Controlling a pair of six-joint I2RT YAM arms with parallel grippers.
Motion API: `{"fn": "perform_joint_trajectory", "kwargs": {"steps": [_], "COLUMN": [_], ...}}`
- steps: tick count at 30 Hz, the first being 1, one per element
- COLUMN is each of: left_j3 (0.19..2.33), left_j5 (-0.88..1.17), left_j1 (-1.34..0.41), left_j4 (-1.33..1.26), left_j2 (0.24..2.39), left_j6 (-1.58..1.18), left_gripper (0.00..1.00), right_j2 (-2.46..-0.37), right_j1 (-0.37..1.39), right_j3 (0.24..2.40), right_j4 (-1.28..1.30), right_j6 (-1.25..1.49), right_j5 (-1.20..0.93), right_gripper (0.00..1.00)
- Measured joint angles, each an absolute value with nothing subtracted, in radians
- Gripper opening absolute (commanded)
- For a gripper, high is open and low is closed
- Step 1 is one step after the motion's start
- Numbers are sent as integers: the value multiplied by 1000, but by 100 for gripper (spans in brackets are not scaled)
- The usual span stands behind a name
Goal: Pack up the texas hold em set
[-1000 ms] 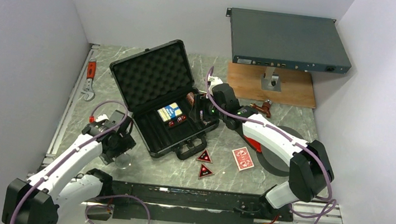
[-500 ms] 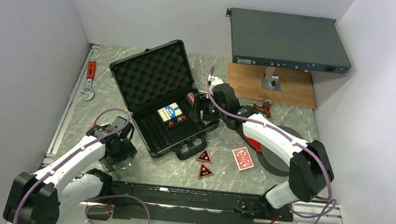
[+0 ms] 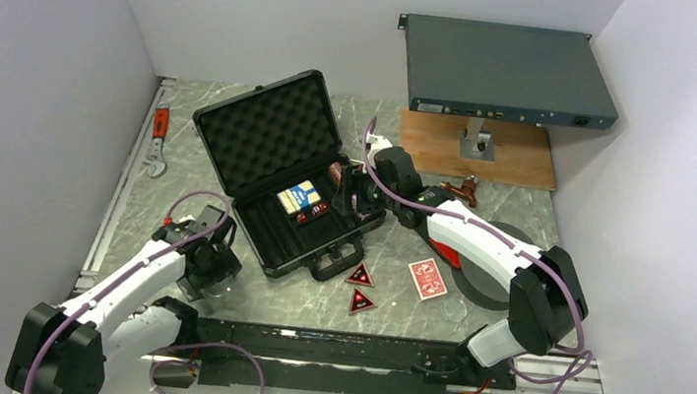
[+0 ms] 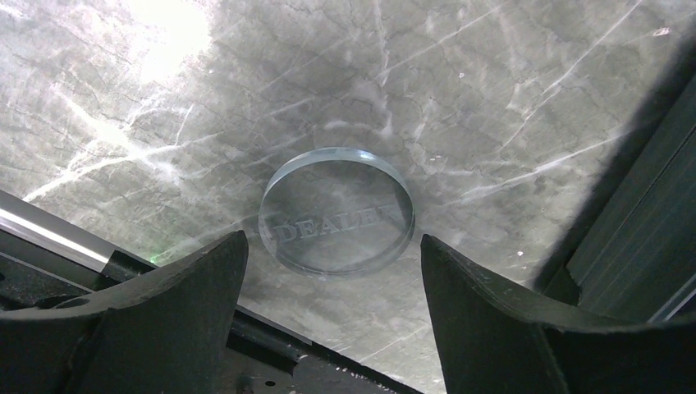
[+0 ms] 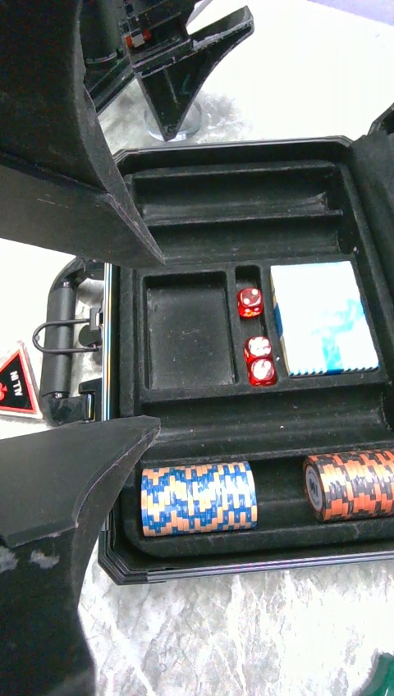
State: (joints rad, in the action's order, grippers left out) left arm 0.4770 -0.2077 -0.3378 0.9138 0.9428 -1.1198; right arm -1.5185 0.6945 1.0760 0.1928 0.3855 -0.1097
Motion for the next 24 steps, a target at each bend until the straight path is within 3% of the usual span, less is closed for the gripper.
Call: {"fn": "perform_joint_trajectory", "kwargs": {"steps": [18, 24], "left_j3": [477, 478], "left_j5": [-231, -231], "left_j1": [-338, -338], "left_j4": [907, 903], "left_j2": [989, 992], "left_j6": [-1118, -1111], "left_gripper": [68, 71], "right_j2": [-1524, -1524], "right_j1": [694, 694], "right_j3": [1076, 1076], "right_j4": [192, 192], "right_j6": [385, 385], "right_j5": [-114, -114], "right_gripper": [70, 70]}}
